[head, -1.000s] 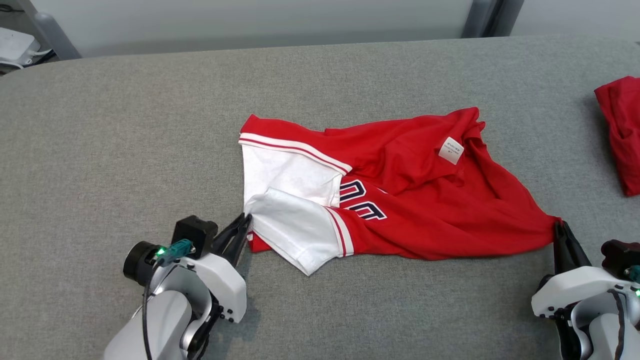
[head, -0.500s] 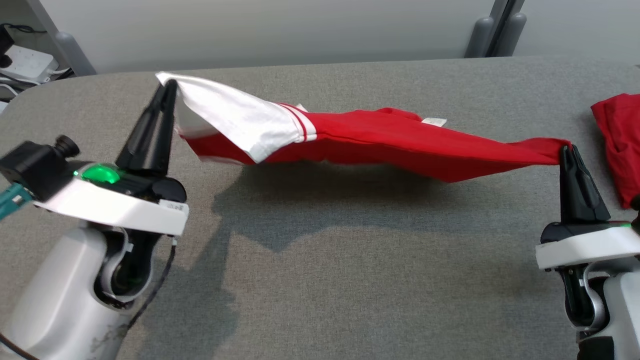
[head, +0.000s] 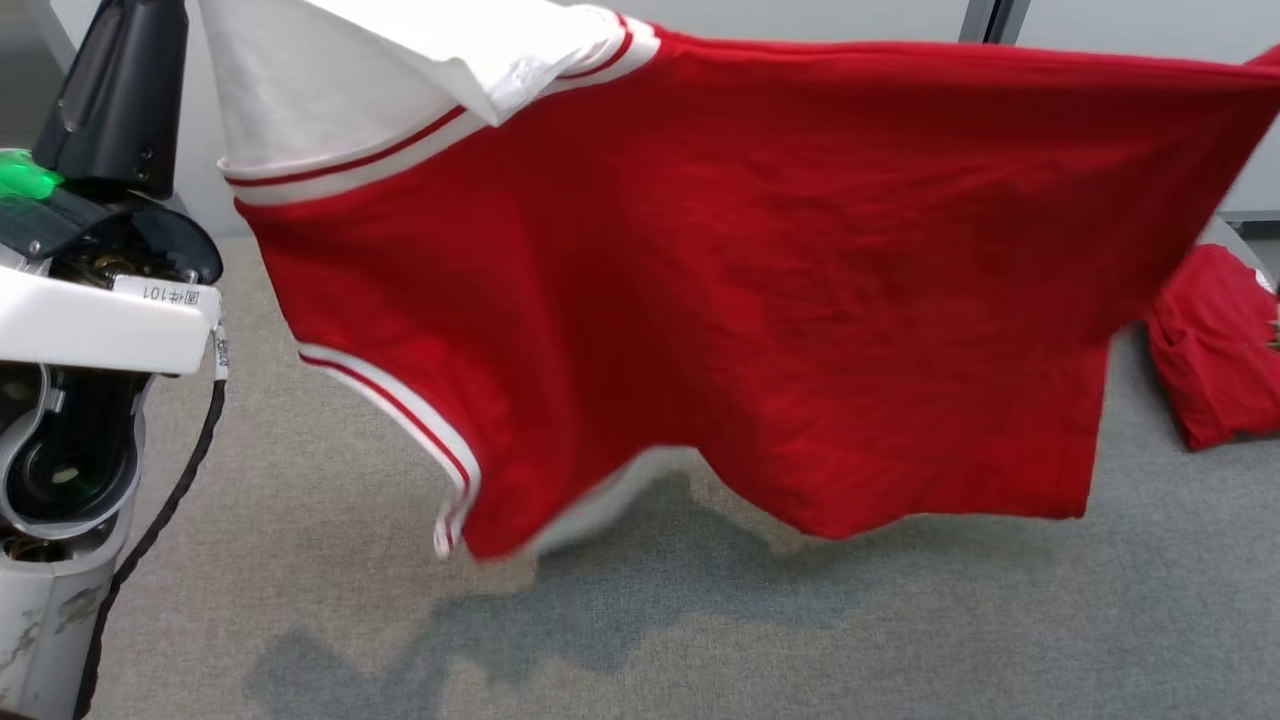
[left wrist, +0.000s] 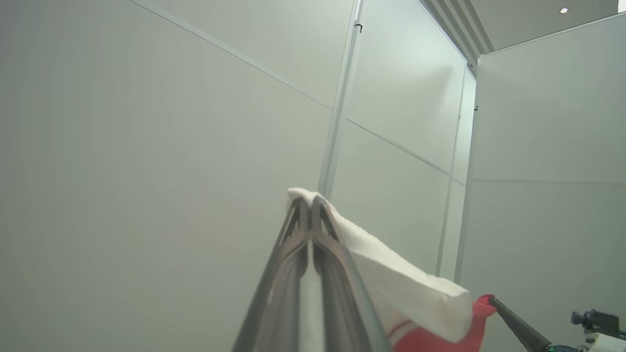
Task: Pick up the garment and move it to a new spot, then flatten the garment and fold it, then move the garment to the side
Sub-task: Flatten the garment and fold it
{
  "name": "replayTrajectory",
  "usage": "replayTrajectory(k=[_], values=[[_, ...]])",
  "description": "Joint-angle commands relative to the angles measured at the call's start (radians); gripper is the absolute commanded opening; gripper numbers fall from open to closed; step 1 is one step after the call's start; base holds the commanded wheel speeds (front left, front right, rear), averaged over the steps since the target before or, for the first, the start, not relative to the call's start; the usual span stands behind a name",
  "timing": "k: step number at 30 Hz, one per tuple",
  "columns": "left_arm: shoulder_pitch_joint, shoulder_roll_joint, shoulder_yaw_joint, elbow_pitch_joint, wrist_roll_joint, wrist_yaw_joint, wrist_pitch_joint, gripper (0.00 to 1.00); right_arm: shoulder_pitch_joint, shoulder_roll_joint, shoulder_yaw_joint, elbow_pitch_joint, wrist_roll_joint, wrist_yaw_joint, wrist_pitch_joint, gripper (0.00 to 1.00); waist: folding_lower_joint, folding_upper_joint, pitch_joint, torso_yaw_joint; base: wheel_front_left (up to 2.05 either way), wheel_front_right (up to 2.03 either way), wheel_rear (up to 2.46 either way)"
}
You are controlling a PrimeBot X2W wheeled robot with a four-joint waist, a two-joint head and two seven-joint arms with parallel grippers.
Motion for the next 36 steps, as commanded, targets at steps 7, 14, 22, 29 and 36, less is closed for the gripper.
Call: replayTrajectory(k=[7,14,22,29,36], values=[[-0.021,0.031,-0.014,0.098,0.039,-0.008,-0.003,0.0,-0.005,-0.011,0.07,0.043,-0.05,0.0,0.043,0.0,0.0,0.0,0.045,-0.003,0.0,0.0,0.0],[-0.124,-0.035,-0.089,0.283,0.193,-0.114,-0.211,0.0,-0.088,0.02,0.128,0.187,-0.117,0.0,-0.139,0.0,0.0,0.0,0.108,-0.006,0.0,0.0,0.0],[0.043,-0.049,-0.165,0.304,0.273,-0.122,-0.25,0.0,0.192,0.088,0.053,0.357,-0.149,0.0,-0.15,0.0,0.0,0.0,0.211,0.021,0.0,0.0,0.0],[0.102,-0.097,-0.142,0.342,0.307,-0.13,-0.265,0.0,0.241,0.179,0.013,0.429,-0.189,0.0,-0.15,1.0,0.0,0.0,0.242,0.013,0.0,0.0,0.0],[0.119,-0.136,-0.081,0.341,0.364,-0.14,-0.266,0.0,0.336,0.176,0.062,0.344,-0.275,0.0,-0.15,1.0,0.0,0.0,0.237,0.01,0.0,0.0,0.0]])
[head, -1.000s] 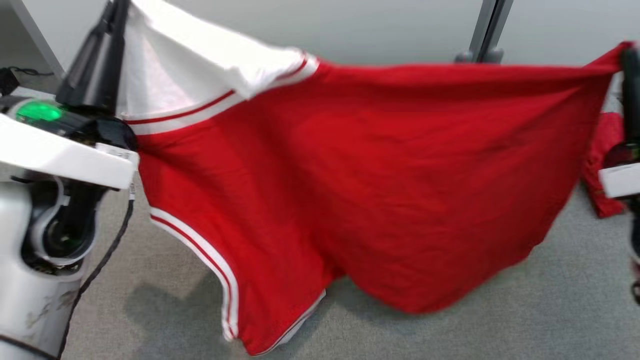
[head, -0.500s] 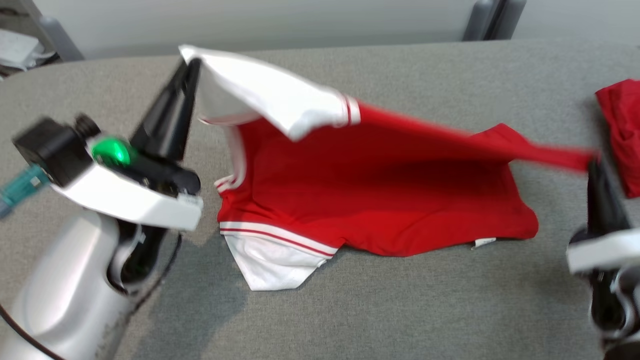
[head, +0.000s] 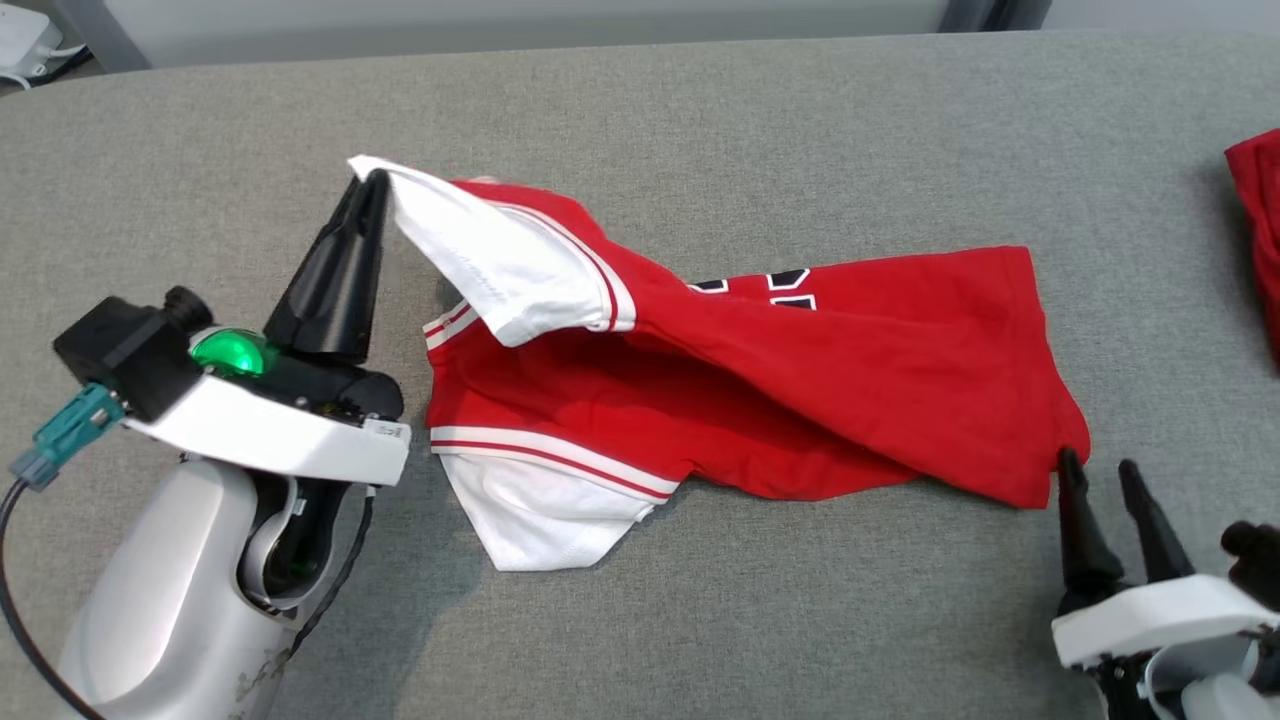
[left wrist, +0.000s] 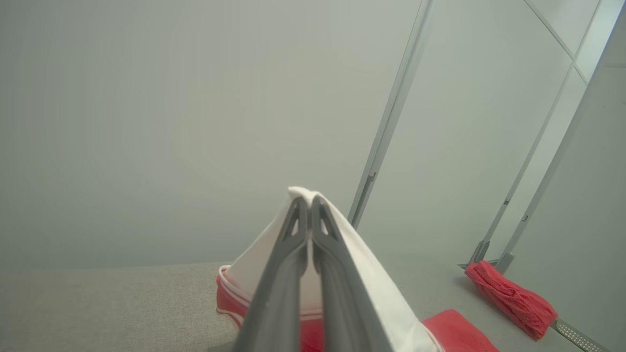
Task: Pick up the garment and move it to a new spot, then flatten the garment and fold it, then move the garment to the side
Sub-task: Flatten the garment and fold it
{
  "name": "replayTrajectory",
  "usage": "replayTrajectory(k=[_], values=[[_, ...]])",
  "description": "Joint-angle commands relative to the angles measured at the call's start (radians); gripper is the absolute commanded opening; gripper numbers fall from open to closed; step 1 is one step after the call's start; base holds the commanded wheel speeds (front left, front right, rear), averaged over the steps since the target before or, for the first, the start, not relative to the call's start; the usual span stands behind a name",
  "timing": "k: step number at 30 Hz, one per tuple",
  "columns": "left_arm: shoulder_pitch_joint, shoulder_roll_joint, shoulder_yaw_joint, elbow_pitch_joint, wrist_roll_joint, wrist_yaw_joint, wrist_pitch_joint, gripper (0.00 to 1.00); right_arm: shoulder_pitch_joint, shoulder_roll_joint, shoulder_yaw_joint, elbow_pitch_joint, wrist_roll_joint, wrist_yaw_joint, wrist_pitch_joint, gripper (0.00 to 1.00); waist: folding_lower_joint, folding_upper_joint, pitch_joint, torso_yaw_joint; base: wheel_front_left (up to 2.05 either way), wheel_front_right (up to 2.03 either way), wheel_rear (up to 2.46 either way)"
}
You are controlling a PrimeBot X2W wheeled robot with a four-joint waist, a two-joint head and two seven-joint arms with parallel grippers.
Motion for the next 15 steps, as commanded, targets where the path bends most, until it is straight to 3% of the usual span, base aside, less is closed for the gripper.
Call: replayTrajectory(k=[1,9,14,15], values=[[0.002,0.021,0.056,-0.026,0.015,-0.01,-0.008,0.0,0.029,-0.019,0.036,-0.041,0.0,0.0,-0.013,1.0,0.0,0.0,-0.005,-0.004,0.0,0.0,0.0],[0.032,-0.001,0.097,-0.033,0.037,-0.015,-0.009,0.0,0.094,-0.041,0.142,-0.092,0.015,0.0,-0.013,1.0,0.0,0.0,-0.012,0.002,0.0,0.0,0.0],[0.032,-0.001,0.099,-0.041,0.038,-0.015,-0.009,0.0,0.074,-0.022,0.141,-0.059,0.01,0.0,-0.013,0.67,0.0,0.0,-0.006,0.004,0.0,0.0,0.0],[0.031,0.0,0.097,-0.042,0.038,-0.015,-0.009,0.0,0.068,-0.018,0.142,-0.053,0.01,0.0,-0.013,0.55,0.0,0.0,-0.005,0.005,0.0,0.0,0.0]])
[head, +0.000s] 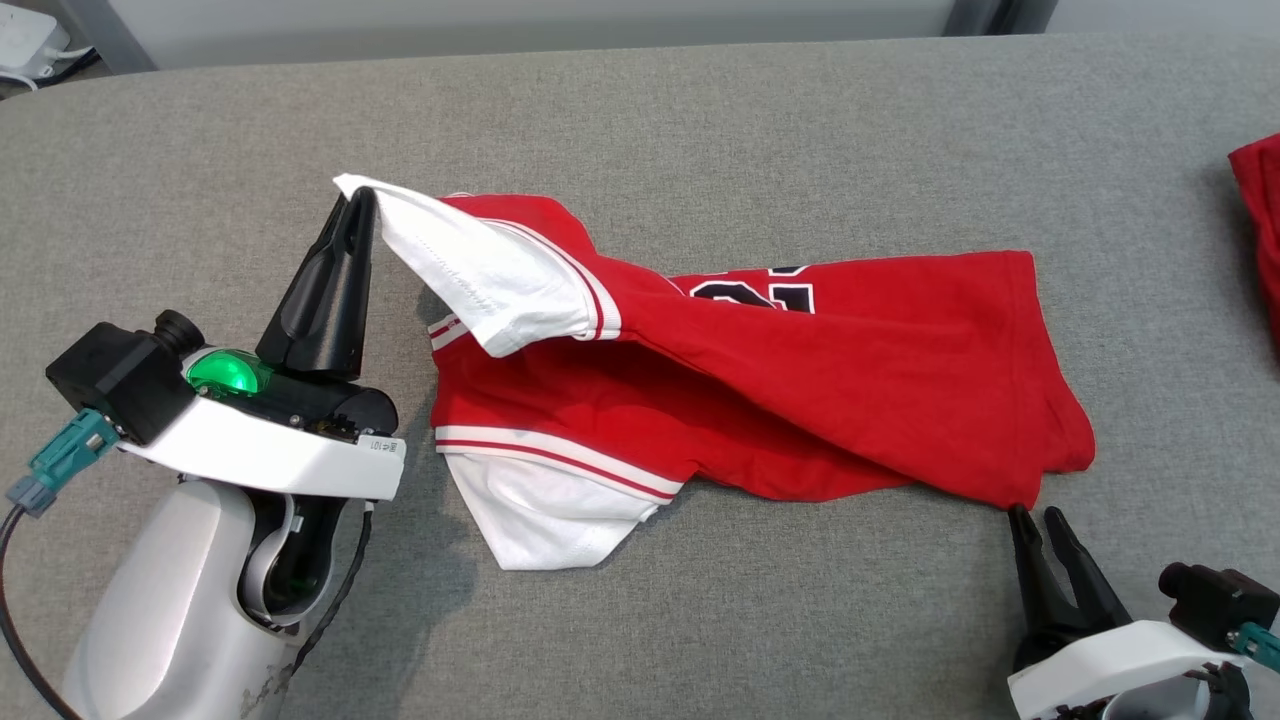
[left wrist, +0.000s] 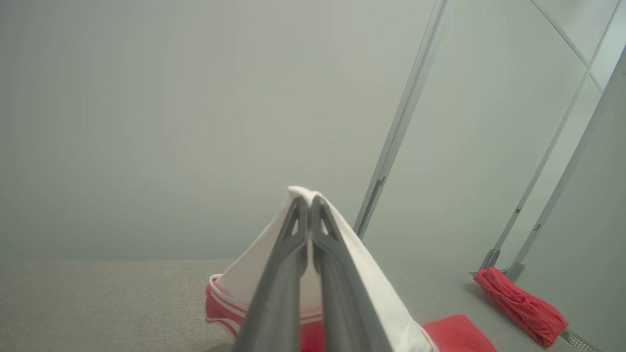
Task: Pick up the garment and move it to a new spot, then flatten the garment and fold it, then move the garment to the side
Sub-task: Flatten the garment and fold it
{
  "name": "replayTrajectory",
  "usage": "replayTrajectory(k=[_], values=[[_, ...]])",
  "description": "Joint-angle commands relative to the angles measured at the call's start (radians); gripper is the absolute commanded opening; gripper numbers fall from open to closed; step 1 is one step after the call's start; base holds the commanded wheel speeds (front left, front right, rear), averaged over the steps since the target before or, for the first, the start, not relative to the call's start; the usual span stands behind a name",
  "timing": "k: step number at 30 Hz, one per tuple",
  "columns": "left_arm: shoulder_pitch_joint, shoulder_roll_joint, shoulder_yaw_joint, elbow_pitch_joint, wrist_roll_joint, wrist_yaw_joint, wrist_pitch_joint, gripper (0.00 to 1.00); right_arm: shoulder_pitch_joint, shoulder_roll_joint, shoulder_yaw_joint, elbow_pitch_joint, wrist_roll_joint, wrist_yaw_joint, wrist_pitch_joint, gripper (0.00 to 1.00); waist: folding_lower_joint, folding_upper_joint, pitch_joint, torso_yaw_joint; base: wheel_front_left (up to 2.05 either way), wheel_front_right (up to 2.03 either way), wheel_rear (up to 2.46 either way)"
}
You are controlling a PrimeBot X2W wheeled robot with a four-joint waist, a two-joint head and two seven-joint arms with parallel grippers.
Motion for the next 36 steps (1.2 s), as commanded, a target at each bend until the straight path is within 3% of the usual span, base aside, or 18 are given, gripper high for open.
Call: replayTrajectory(k=[1,5,6,7,8,12,13,14,15,16,21,25,26,27,32,36], values=[[-0.019,0.028,0.035,-0.029,0.005,-0.007,-0.006,0.0,-0.024,-0.004,0.021,-0.008,-0.006,0.0,-0.013,0.46,0.0,0.0,0.001,0.002,0.0,0.0,0.0],[-0.022,0.031,0.035,-0.03,0.001,-0.007,-0.006,0.0,-0.041,0.005,0.034,0.027,0.014,0.0,-0.013,0.34,0.0,0.0,0.003,0.006,0.0,0.0,0.0],[-0.022,0.031,0.035,-0.031,0.0,-0.007,-0.006,0.0,-0.047,0.007,0.037,0.033,0.018,0.0,-0.013,0.27,0.0,0.0,0.003,0.006,0.0,0.0,0.0],[-0.022,0.032,0.035,-0.031,-0.001,-0.007,-0.006,0.0,-0.052,0.009,0.041,0.039,0.02,0.0,-0.013,0.09,0.0,0.0,0.004,0.006,0.0,0.0,0.0],[-0.022,0.033,0.035,-0.031,-0.001,-0.007,-0.006,0.0,-0.057,0.01,0.046,0.045,0.022,0.0,-0.013,0.0,0.0,0.0,0.005,0.007,0.0,0.0,0.0],[-0.021,0.037,0.032,-0.03,-0.003,-0.007,-0.006,0.0,-0.072,0.008,0.052,0.054,0.02,0.0,-0.013,0.0,0.0,0.0,0.008,0.007,0.0,0.0,0.0],[-0.021,0.038,0.032,-0.03,-0.002,-0.007,-0.006,0.0,-0.074,0.007,0.05,0.054,0.019,0.0,-0.013,0.17,0.0,0.0,0.008,0.007,0.0,0.0,0.0],[-0.021,0.038,0.032,-0.031,-0.002,-0.007,-0.006,0.0,-0.075,0.005,0.048,0.052,0.016,0.0,-0.013,0.42,0.0,0.0,0.009,0.007,0.0,0.0,0.0],[-0.021,0.04,0.032,-0.031,-0.002,-0.007,-0.006,0.0,-0.075,0.004,0.047,0.049,0.016,0.0,-0.013,0.77,0.0,0.0,0.009,0.007,0.0,0.0,0.0],[-0.021,0.041,0.032,-0.031,-0.001,-0.007,-0.006,0.0,-0.075,0.004,0.049,0.045,0.017,0.0,-0.013,1.0,0.0,0.0,0.008,0.007,0.0,0.0,0.0],[-0.019,0.043,0.033,-0.03,-0.001,-0.007,-0.006,0.0,-0.075,-0.003,0.056,0.035,0.027,0.0,-0.013,1.0,0.0,0.0,0.006,0.005,0.0,0.0,0.0],[-0.019,0.043,0.031,-0.028,-0.001,-0.007,-0.006,0.0,-0.076,-0.003,0.06,0.039,0.032,0.0,-0.013,0.32,0.0,0.0,0.005,0.006,0.0,0.0,0.0],[-0.019,0.043,0.031,-0.028,-0.001,-0.007,-0.006,0.0,-0.077,-0.002,0.062,0.04,0.034,0.0,-0.013,0.08,0.0,0.0,0.005,0.006,0.0,0.0,0.0],[-0.019,0.043,0.031,-0.028,0.0,-0.007,-0.006,0.0,-0.078,-0.002,0.064,0.041,0.036,0.0,-0.013,0.0,0.0,0.0,0.004,0.006,0.0,0.0,0.0],[-0.021,0.047,0.038,-0.028,-0.001,-0.007,-0.006,0.0,-0.083,-0.014,0.075,0.022,0.044,0.0,-0.013,0.0,0.0,0.0,0.004,0.007,0.0,0.0,0.0],[-0.023,0.045,0.047,-0.041,-0.008,-0.007,-0.006,0.0,-0.09,-0.021,0.028,-0.092,0.039,0.0,-0.013,0.0,0.0,0.0,-0.007,0.002,0.0,0.0,0.0]])
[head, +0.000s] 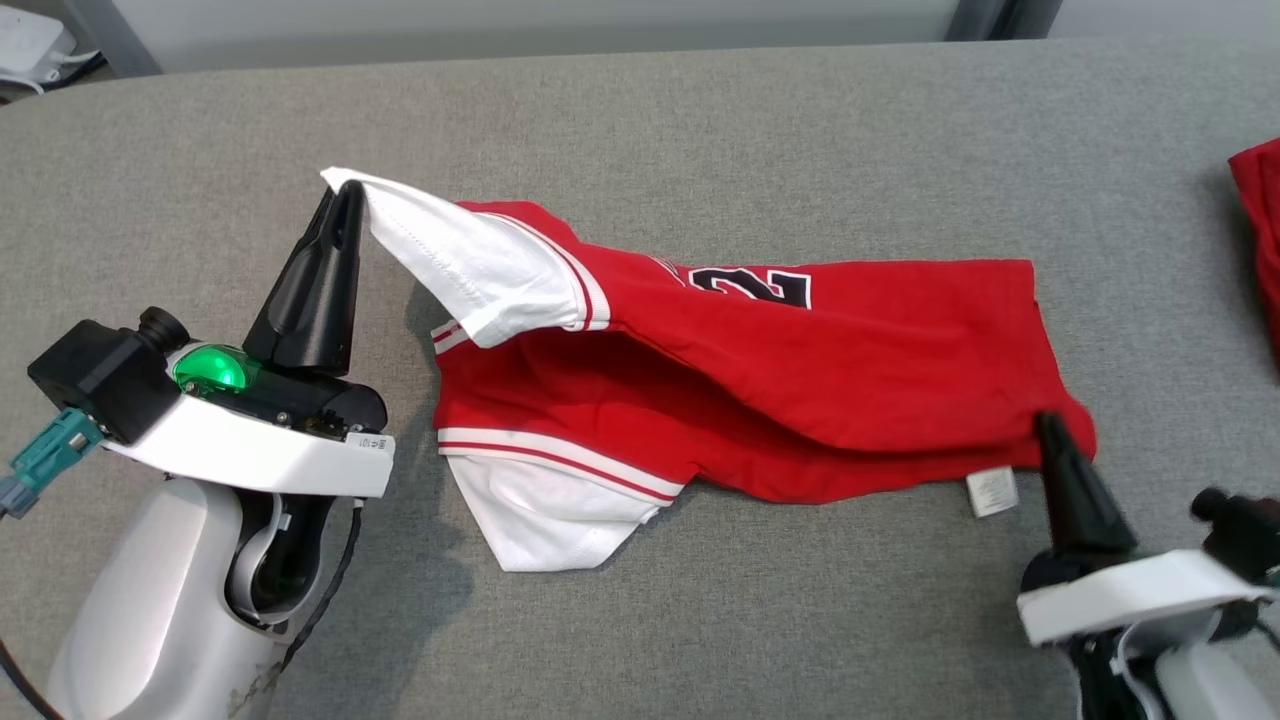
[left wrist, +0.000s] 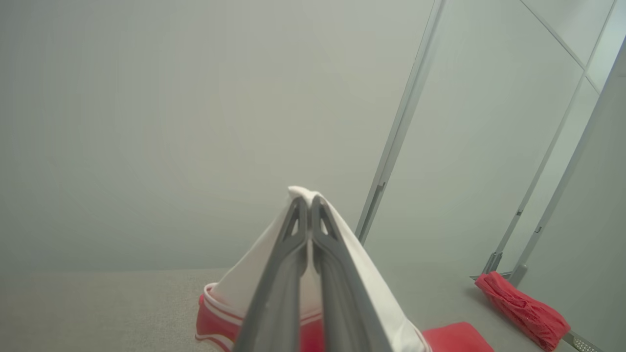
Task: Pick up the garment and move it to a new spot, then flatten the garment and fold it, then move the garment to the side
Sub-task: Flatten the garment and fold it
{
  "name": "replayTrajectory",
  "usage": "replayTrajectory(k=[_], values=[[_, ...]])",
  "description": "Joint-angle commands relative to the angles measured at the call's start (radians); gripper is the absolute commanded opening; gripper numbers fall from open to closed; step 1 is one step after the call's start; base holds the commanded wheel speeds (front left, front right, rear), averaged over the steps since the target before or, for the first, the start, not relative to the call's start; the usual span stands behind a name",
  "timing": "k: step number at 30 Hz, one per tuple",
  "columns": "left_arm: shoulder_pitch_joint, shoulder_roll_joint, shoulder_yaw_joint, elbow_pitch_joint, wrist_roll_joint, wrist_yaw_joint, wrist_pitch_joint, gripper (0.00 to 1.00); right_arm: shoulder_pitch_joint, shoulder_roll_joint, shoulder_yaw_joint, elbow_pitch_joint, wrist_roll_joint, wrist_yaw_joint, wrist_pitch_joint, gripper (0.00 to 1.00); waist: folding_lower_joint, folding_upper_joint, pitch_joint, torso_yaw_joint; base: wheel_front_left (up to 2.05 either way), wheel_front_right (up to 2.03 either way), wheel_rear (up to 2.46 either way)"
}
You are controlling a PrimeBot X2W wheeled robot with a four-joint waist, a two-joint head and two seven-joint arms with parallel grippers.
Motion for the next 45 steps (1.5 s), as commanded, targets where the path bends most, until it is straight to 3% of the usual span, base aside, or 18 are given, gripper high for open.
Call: replayTrajectory(k=[1,10,14,16,20,23,26,29,30,32,35,37,40,45], values=[[-0.026,0.036,0.037,-0.037,-0.005,-0.007,-0.006,0.0,-0.024,-0.015,0.004,-0.074,0.004,0.0,-0.013,0.0,0.0,0.0,-0.008,-0.004,0.0,0.0,0.0],[-0.12,0.121,0.033,-0.145,-0.076,-0.007,0.007,0.0,-0.119,-0.114,-0.095,-0.38,-0.02,0.0,-0.013,0.0,0.0,0.0,-0.111,-0.03,0.0,0.0,0.0],[-0.113,0.15,0.023,-0.278,-0.193,-0.007,0.111,0.0,-0.098,-0.198,-0.123,-0.485,0.042,0.0,-0.013,0.0,0.0,0.0,-0.161,-0.023,0.0,0.0,0.0],[-0.109,0.195,0.039,-0.448,-0.302,0.036,0.256,0.0,-0.043,-0.318,-0.193,-0.608,0.102,0.0,0.018,0.0,0.0,0.0,-0.17,-0.015,0.0,0.0,0.0],[-0.146,0.247,0.109,-0.645,-0.468,0.178,0.439,0.0,0.02,-0.434,-0.325,-0.757,0.169,0.0,0.113,0.0,0.0,0.0,-0.161,-0.005,0.0,0.0,0.0],[-0.167,0.28,0.124,-0.67,-0.545,0.286,0.557,0.0,0.008,-0.485,-0.279,-0.776,0.235,0.0,0.204,0.0,0.0,0.0,-0.135,-0.002,0.0,0.0,0.0],[-0.189,0.293,0.112,-0.616,-0.547,0.316,0.593,0.0,-0.068,-0.508,-0.188,-0.709,0.248,0.0,0.26,0.0,0.0,0.0,-0.121,-0.004,0.0,0.0,0.0],[-0.283,0.327,0.091,-0.42,-0.446,0.277,0.564,0.0,-0.325,-0.482,-0.018,-0.487,0.231,0.0,0.342,0.0,0.0,0.0,-0.108,-0.019,0.0,0.0,0.0],[-0.346,0.354,0.072,-0.326,-0.361,0.235,0.525,0.0,-0.441,-0.445,0.039,-0.377,0.213,0.0,0.364,0.0,0.0,0.0,-0.106,-0.021,0.0,0.0,0.0],[-0.474,0.331,0.06,-0.085,-0.245,0.19,0.39,0.0,-0.681,-0.346,0.138,-0.124,0.116,0.0,0.327,0.0,0.0,0.0,-0.13,-0.029,0.0,0.0,0.0],[-0.632,0.279,0.018,0.227,-0.102,0.134,0.177,0.0,-0.936,-0.195,0.166,0.251,-0.023,0.0,0.14,0.0,0.0,0.0,-0.196,-0.027,0.0,0.0,0.0],[-0.695,0.222,-0.001,0.354,-0.089,0.084,0.091,0.0,-1.018,-0.137,0.185,0.427,-0.056,0.0,0.08,0.0,0.0,0.0,-0.222,-0.014,0.0,0.0,0.0],[-0.708,0.181,-0.064,0.446,-0.093,0.014,0.064,0.0,-1.072,-0.12,0.245,0.593,-0.098,0.0,0.051,0.0,0.0,0.0,-0.205,0.002,0.0,0.0,0.0],[-0.603,0.144,-0.18,0.513,-0.13,-0.006,0.045,0.0,-1.042,-0.144,0.299,0.76,-0.102,0.0,0.014,0.0,0.0,0.0,-0.123,0.019,0.0,0.0,0.0]])
